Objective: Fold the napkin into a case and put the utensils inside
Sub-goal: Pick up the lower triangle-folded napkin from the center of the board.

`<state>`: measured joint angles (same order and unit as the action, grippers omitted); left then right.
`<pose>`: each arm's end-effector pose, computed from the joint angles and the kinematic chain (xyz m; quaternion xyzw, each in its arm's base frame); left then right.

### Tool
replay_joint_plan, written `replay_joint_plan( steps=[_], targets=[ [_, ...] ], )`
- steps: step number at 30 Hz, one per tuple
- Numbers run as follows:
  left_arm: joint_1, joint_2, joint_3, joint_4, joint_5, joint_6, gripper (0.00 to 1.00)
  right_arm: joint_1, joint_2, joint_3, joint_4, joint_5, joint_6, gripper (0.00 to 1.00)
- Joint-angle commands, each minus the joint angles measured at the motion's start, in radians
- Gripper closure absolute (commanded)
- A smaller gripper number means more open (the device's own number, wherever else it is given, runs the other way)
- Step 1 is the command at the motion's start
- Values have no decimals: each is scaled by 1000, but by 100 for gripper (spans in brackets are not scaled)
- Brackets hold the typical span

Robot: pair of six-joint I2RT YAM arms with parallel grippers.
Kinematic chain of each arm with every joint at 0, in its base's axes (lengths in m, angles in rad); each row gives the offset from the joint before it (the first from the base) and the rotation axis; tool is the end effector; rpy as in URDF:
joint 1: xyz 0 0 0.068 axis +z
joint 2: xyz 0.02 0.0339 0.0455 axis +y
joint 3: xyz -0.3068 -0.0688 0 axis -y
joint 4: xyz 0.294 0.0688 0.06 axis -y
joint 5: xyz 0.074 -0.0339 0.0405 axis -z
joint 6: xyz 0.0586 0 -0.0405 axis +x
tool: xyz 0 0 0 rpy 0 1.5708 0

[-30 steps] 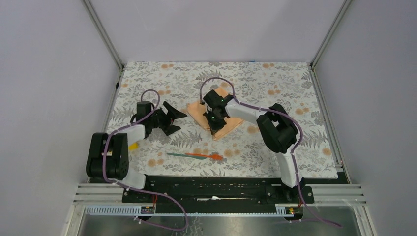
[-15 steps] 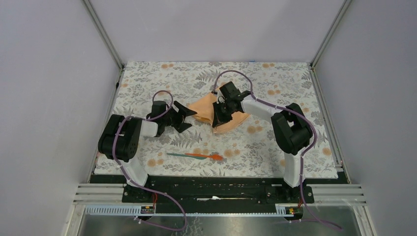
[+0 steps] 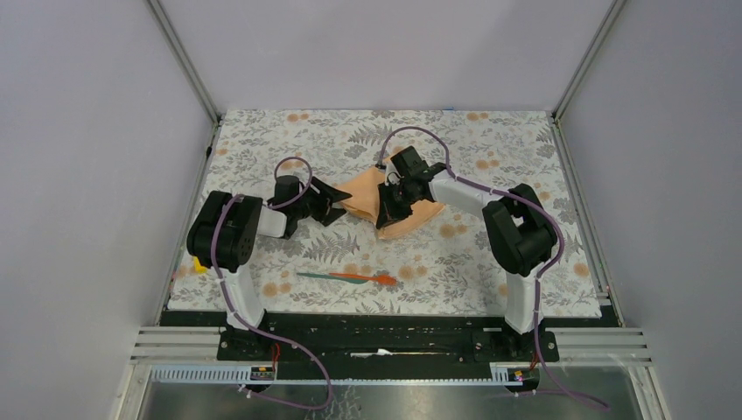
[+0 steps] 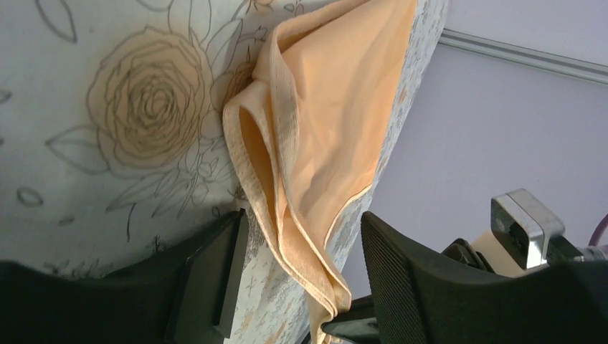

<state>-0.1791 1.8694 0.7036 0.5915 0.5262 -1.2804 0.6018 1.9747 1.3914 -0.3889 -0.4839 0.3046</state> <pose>0.3745 -0.0977 0.0924 -0.3379 0.7878 -0.4779 0.1916 0.3884 0.2998 0.1798 -0.2072 0.9070 0.3312 0.1571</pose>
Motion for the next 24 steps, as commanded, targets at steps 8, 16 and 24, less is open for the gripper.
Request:
replay_joint_plan(
  steps=[8, 16, 24],
  targets=[
    [9, 91, 72, 62, -41, 34, 55, -5, -65, -16, 24, -48, 5, 100],
    [76, -21, 74, -105, -75, 161, 79, 30, -54, -72, 81, -98, 29, 100],
    [140, -170, 68, -281, -104, 263, 85, 95, -59, -131, 212, -204, 131, 100]
  ],
)
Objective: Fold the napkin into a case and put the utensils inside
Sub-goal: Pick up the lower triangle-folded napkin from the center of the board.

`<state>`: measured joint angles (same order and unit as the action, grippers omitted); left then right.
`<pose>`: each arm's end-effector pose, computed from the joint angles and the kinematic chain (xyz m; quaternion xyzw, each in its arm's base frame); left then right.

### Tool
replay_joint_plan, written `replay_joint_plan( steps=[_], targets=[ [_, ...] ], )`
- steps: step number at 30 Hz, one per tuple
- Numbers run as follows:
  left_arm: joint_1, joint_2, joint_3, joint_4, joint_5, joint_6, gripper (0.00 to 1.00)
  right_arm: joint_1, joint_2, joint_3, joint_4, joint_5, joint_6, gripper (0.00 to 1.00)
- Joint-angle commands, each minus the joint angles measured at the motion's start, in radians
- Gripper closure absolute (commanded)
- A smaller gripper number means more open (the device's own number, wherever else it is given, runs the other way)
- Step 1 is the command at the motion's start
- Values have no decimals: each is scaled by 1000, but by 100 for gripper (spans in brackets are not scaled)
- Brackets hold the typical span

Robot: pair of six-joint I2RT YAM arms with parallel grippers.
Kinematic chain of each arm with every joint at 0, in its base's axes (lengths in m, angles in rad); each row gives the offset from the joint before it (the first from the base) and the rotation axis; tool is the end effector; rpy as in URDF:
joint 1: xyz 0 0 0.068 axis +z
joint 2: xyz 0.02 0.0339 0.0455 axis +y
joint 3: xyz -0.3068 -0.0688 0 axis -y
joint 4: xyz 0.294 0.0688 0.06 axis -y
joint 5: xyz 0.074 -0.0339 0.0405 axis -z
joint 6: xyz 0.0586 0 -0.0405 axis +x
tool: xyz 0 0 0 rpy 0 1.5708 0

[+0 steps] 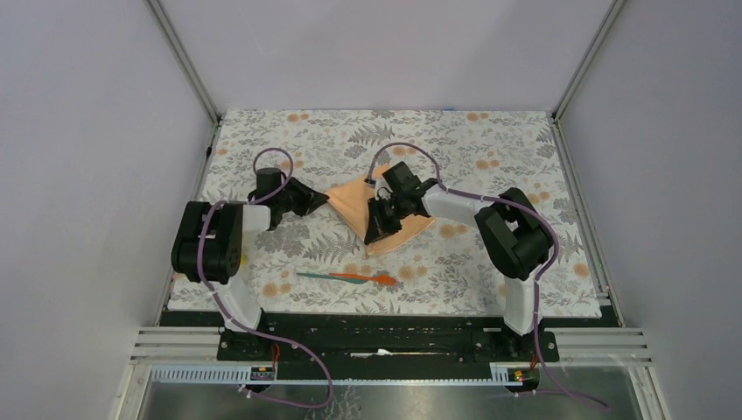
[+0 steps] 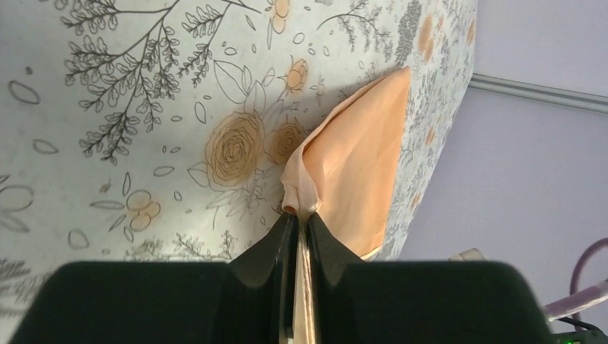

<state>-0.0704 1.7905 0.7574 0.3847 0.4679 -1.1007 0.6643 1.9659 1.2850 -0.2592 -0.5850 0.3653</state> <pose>0.3868 -0.0538 0.1149 -0.3394 0.8089 -0.4123 0.2460 0.3554 0.3194 0.1590 -0.2240 0.8868 0.3848 0.1235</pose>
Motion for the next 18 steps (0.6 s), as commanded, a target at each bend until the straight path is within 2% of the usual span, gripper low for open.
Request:
replay_joint_plan(
  steps=[1, 4, 8, 12, 18],
  targets=[
    [39, -106, 17, -91, -40, 90, 87, 36, -50, -34, 111, -123, 93, 100],
    [41, -157, 51, -202, -74, 138, 95, 36, -51, -71, 200, -183, 154, 100],
    [17, -206, 106, -346, -159, 188, 100, 26, -51, -103, 241, -202, 172, 100],
    [-61, -189, 196, -468, -284, 217, 100, -14, -45, -169, 346, -252, 229, 100],
    [-150, -101, 319, -571, -422, 182, 100, -85, -33, -232, 399, -295, 254, 100]
  ],
)
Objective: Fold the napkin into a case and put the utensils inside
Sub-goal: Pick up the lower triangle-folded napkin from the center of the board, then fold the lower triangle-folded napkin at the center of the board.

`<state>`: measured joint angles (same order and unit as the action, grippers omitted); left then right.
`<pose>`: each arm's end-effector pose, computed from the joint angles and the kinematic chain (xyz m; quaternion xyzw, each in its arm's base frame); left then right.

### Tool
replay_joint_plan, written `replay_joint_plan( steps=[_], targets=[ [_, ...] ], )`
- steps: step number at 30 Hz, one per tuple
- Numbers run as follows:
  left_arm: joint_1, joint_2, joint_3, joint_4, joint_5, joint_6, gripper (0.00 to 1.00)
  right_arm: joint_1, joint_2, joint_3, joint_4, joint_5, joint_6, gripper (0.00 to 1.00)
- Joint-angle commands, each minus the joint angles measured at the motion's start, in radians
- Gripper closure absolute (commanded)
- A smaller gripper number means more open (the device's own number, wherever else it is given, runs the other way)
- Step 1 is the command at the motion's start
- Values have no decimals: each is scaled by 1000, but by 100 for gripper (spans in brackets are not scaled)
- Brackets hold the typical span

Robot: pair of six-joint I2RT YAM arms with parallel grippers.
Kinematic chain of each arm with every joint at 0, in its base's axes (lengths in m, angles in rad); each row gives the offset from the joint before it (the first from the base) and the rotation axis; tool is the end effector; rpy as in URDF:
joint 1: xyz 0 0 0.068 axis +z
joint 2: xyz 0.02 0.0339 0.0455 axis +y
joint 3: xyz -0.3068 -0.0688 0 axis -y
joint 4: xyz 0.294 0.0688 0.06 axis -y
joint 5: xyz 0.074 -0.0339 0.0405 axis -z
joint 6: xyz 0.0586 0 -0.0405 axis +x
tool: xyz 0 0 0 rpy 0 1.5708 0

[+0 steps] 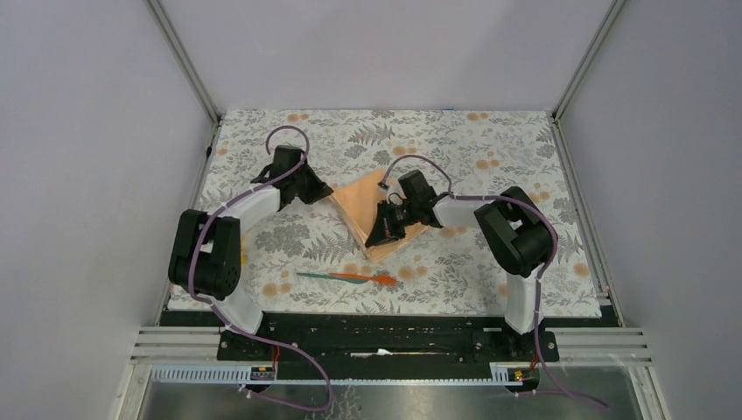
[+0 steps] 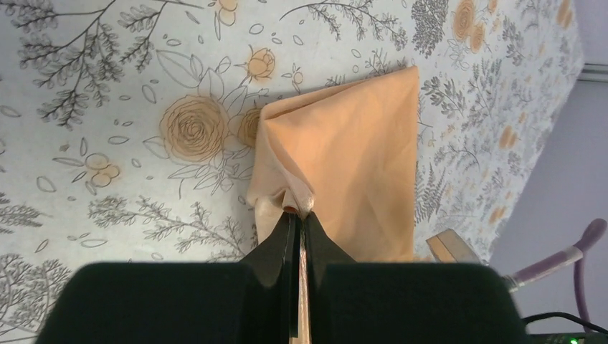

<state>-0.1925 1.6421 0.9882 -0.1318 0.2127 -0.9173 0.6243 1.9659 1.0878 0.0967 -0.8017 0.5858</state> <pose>0.3947 -0.0895 0.1955 -0.2877 0.8734 -0.2838 0.2716 0.3433 0.2992 0.1279 -0.1664 0.8469 0.4976 0.0863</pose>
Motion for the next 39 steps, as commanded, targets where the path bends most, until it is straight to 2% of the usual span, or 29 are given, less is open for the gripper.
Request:
replay_joint_plan(
  steps=[1, 6, 21, 39],
  targets=[
    [-39, 57, 105, -63, -187, -13, 100, -56, -30, -39, 43, -82, 34, 100],
    [-91, 129, 201, -101, -259, -38, 100, -93, -27, -60, 40, -91, 27, 100],
    [-158, 335, 363, -83, -174, -35, 100, -109, -12, -25, -158, 56, -132, 100],
    [-174, 271, 342, -47, -210, -27, 100, -120, -82, -21, -222, 106, -169, 100]
  ],
)
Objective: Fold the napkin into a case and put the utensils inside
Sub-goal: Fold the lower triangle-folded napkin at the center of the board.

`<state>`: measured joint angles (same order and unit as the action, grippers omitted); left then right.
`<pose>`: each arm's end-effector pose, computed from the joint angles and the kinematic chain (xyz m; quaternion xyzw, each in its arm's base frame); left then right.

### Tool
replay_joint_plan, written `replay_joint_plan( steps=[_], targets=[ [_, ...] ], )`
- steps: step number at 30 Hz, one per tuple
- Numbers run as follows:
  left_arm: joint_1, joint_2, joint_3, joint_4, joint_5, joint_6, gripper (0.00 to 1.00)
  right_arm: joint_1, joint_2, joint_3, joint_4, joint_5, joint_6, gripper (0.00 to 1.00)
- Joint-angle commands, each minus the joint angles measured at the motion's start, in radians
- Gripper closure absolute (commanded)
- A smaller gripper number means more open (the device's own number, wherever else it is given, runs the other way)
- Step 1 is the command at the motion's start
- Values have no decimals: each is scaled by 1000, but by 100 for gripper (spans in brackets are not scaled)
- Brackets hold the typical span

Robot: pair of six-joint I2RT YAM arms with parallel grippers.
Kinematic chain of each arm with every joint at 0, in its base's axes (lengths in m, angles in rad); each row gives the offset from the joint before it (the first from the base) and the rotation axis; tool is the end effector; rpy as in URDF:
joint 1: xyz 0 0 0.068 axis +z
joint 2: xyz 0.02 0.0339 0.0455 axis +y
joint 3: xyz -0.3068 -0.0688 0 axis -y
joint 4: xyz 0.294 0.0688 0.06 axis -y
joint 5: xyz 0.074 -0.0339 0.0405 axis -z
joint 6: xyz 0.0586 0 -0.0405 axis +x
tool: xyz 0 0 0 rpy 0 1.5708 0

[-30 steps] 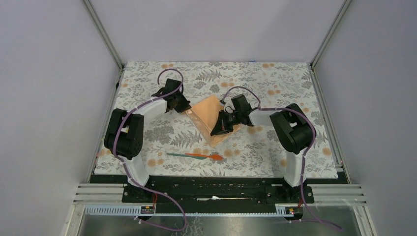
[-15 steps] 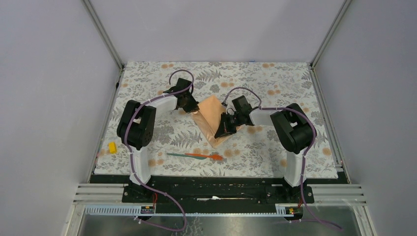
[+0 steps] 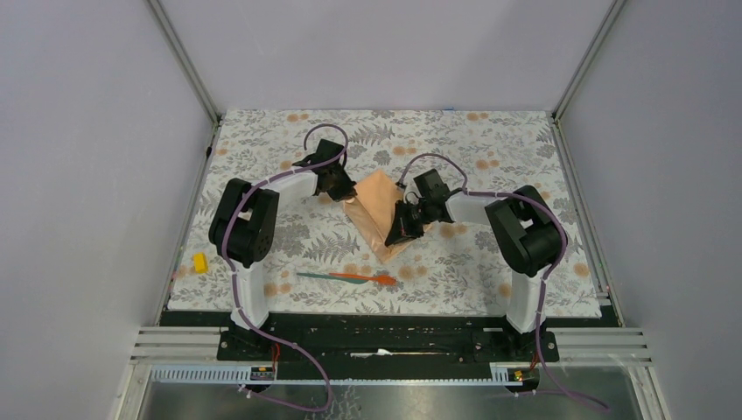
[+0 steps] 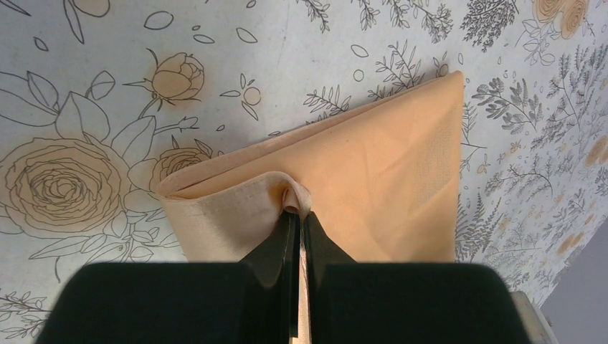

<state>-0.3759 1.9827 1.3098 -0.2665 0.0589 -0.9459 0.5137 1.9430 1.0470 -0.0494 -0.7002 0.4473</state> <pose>0.4530 -0.1825 0.1514 -0.2584 0.9144 -0.2126 0.2278 0.3574 0.2450 0.1109 -0.1351 0.8898 0.4230 0.1054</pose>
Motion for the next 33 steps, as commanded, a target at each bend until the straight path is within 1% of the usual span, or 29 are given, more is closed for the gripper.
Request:
replay_joint_plan(
  steps=[1, 4, 6, 15, 17, 22, 30, 33],
  targets=[
    [9, -79, 11, 99, -68, 0, 100, -12, -62, 22, -82, 8, -31, 100],
    [9, -97, -14, 128, -91, -5, 100, -20, -64, 25, -90, 15, -37, 100],
    [9, -93, -4, 131, -90, -4, 100, -24, -59, 28, -93, 20, -41, 100],
    [9, -20, 33, 141, -64, -7, 100, -35, -16, 48, -92, 23, -48, 100],
    [9, -1, 44, 145, -29, -3, 100, -38, -7, 50, -93, 34, -51, 100],
    [9, 31, 67, 151, -14, 12, 100, -40, 6, 55, -100, 42, -62, 100],
    [9, 61, 85, 165, -4, 26, 100, -40, 30, 62, -105, 80, -79, 100],
    [10, 79, 87, 173, 7, 30, 100, -40, 25, 77, -139, 120, -101, 99]
  ],
)
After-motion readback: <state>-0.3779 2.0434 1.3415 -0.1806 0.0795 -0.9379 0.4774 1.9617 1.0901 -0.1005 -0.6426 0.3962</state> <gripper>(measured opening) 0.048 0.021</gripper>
